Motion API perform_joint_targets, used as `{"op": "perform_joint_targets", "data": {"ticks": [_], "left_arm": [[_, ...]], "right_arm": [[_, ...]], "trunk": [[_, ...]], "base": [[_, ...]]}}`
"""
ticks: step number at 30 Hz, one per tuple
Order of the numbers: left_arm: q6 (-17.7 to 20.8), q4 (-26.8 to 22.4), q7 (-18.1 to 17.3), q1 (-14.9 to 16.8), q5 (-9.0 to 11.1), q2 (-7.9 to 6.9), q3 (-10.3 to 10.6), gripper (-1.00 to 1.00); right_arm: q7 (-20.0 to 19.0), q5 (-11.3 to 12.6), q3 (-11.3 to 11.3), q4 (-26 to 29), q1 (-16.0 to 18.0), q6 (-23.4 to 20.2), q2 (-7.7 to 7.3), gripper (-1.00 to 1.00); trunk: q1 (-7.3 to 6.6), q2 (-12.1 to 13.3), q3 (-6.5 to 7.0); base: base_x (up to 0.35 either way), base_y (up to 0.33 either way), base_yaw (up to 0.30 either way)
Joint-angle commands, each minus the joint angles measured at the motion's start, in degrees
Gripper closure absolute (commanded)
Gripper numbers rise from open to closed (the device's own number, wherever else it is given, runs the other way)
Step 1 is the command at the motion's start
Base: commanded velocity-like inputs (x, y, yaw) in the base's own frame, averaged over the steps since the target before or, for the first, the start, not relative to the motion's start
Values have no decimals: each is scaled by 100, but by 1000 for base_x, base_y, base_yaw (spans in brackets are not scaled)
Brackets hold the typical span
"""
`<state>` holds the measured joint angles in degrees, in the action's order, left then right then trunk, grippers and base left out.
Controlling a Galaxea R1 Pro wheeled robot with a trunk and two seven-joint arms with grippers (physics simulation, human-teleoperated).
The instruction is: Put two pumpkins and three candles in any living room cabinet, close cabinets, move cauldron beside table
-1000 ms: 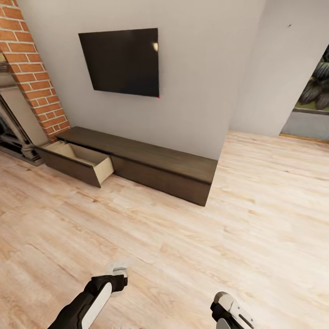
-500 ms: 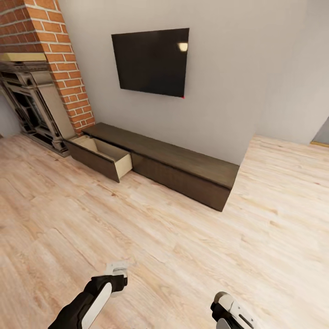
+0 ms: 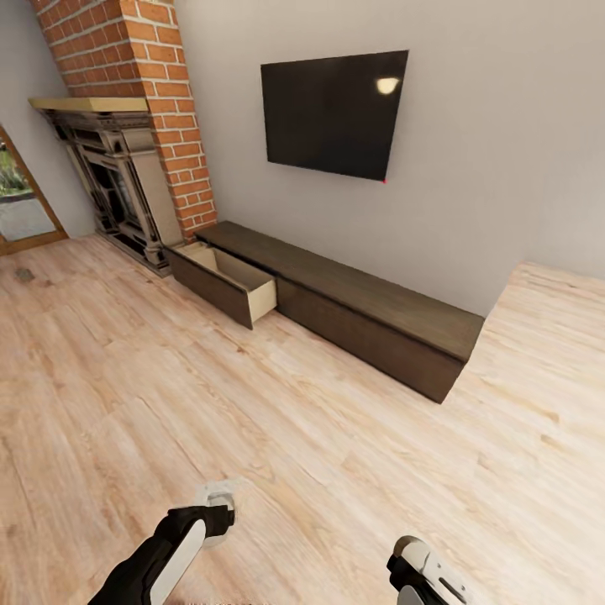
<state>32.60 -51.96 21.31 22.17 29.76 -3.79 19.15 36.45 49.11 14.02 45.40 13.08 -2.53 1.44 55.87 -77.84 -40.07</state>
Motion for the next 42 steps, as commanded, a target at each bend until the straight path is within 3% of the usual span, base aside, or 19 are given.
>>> {"op": "perform_joint_targets", "data": {"ticks": [1,22,27,42], "left_arm": [[10,-8,57,6,51,-7,28,100],[11,-8,57,7,57,1,26,100],[18,-8,57,5,56,1,25,100],[26,-8,57,7,57,1,27,100]], "right_arm": [[37,3,12,11,2,-24,-3,100],[37,-14,92,13,2,-3,-3,100],[42,-13,315,5,2,5,-3,100],[38,-15,338,4,2,4,-3,100]], "trunk": [[0,-3,-5],[0,-3,-5],[0,-3,-5],[0,-3,-5]], "base": [[0,0,288],[10,0,288],[121,0,288],[210,0,288]]}}
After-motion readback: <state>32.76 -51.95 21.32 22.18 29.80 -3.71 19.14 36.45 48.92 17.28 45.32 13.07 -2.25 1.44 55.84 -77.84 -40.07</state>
